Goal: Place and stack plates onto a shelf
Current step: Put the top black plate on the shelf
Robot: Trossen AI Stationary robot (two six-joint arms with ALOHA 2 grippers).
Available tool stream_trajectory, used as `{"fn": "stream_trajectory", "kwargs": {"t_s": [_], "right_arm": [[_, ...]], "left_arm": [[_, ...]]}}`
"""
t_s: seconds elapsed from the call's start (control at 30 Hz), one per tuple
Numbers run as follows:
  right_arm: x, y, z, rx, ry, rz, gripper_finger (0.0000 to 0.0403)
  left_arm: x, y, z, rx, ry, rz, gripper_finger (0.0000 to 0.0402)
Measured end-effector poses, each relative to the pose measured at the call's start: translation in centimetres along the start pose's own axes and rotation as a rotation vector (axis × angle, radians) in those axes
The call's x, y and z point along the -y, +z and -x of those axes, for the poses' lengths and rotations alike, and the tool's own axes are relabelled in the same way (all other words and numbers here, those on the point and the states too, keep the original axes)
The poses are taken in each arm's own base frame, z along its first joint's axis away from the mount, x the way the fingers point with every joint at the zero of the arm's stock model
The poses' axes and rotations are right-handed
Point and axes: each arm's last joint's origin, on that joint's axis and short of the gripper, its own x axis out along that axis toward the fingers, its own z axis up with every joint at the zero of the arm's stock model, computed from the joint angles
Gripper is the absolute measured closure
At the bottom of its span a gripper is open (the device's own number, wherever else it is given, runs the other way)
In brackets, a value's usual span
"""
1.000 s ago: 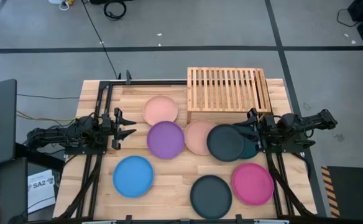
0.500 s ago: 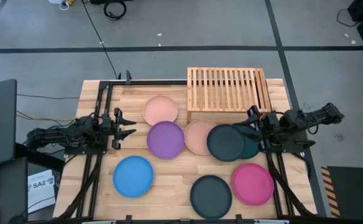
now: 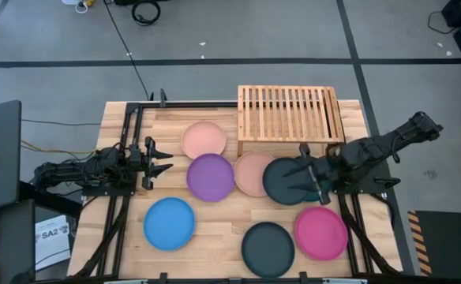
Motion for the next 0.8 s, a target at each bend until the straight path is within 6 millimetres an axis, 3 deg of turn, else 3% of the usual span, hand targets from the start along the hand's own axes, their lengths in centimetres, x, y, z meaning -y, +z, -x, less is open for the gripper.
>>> {"fn": "stream_trajectory", "kwargs": {"t_s": [0.13,0.3,0.53,0.8], "right_arm": [[-1.2,1.1,-1.8,-0.138,0.027,-0.001,0.0233],[-2.6,1.0,-3.7,-0.277,0.037,-0.05,0.0233],[-4.0,-0.8,-5.8,-0.432,-0.013,-0.122,0.0233],[-4.5,-4.0,-6.7,-0.706,-0.112,-0.207,0.0233]], "left_arm": [[0.0,0.0,0.0,0.0,0.0,0.0,0.0246],[0.0,0.0,0.0,0.0,0.001,0.0,0.0246],[0.0,0.0,0.0,0.0,0.0,0.0,0.0246],[0.0,0.0,0.0,0.0,0.0,0.0,0.0246]]}}
